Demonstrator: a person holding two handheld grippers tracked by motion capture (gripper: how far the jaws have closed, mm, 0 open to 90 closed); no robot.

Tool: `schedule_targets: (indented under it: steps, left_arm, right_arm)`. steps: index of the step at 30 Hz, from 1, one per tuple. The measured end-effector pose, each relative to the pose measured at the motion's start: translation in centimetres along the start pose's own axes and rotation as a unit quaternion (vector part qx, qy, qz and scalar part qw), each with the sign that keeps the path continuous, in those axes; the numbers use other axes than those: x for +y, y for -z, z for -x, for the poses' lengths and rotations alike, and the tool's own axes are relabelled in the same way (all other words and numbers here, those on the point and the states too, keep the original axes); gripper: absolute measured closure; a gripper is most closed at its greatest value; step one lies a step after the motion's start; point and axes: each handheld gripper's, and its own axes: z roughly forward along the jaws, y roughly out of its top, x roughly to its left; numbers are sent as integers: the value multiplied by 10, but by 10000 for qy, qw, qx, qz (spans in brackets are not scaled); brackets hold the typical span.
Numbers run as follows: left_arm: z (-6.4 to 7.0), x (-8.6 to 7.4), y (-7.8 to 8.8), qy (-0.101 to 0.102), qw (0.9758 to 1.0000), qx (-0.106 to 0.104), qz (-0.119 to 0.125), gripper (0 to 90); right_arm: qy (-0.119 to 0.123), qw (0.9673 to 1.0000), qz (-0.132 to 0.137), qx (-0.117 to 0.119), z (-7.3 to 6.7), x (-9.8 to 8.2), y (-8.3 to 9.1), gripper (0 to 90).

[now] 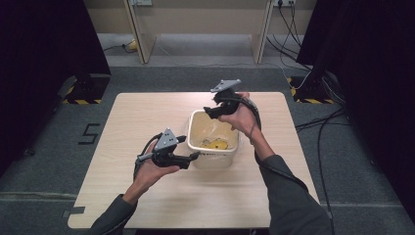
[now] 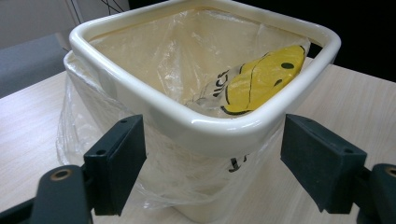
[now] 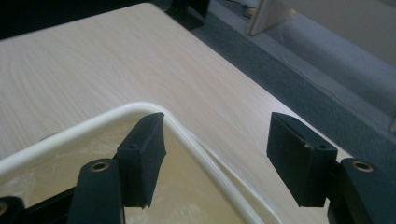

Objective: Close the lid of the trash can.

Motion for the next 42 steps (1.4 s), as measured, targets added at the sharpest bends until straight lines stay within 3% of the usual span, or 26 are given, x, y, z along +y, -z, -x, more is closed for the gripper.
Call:
schedule_targets:
  steps: [2, 6, 10, 14, 16, 18, 22, 26, 29, 36, 39, 42]
  left_arm:
    - [-1, 0, 0, 14, 10000, -1, 4, 214]
    - [0, 0, -1, 8, 10000, -6, -19, 215]
    - [1, -1, -2, 18, 10000, -20, -28, 215]
    - [1, -2, -3, 24, 10000, -23, -49, 216]
    - [0, -2, -3, 23, 10000, -26, -62, 216]
    - [-1, -2, -3, 34, 10000, -37, -56, 217]
    - [0, -2, -3, 9, 10000, -48, -41, 216]
    - [0, -1, -3, 10, 10000, -42, -36, 213]
    - [1, 0, -2, 22, 10000, -51, -7, 223]
    - [0, 2, 0, 43, 9999, -22, 101, 221]
    - [0, 4, 3, 51, 9999, -32, 144, 219]
    - [-2, 7, 4, 179, 9995, -104, 232, 214]
  right_arm:
    - [-284, 9995, 2, -156, 9, -7, 14, 384]
    - [-842, 9954, -154, -424, 27, -31, 33, 420]
    - [-1283, 9908, -319, -292, 32, -54, 35, 466]
    - [-1464, 9879, -474, -179, 30, -66, 27, 550]
    - [-1433, 9883, -496, -149, 29, -67, 22, 642]
    - [-1411, 9887, -478, -185, 28, -66, 20, 665]
    - [-1109, 9914, -545, -428, 25, -53, 20, 702]
    - [-925, 9923, -693, -440, 27, -39, 15, 727]
    - [-916, 9906, -939, -381, 31, -36, 6, 729]
    - [-966, 9893, -961, -524, 30, -39, -2, 700]
    - [-1000, 9889, -992, -471, 31, -44, -5, 709]
    - [-1040, 9886, -959, -515, 29, -50, -6, 707]
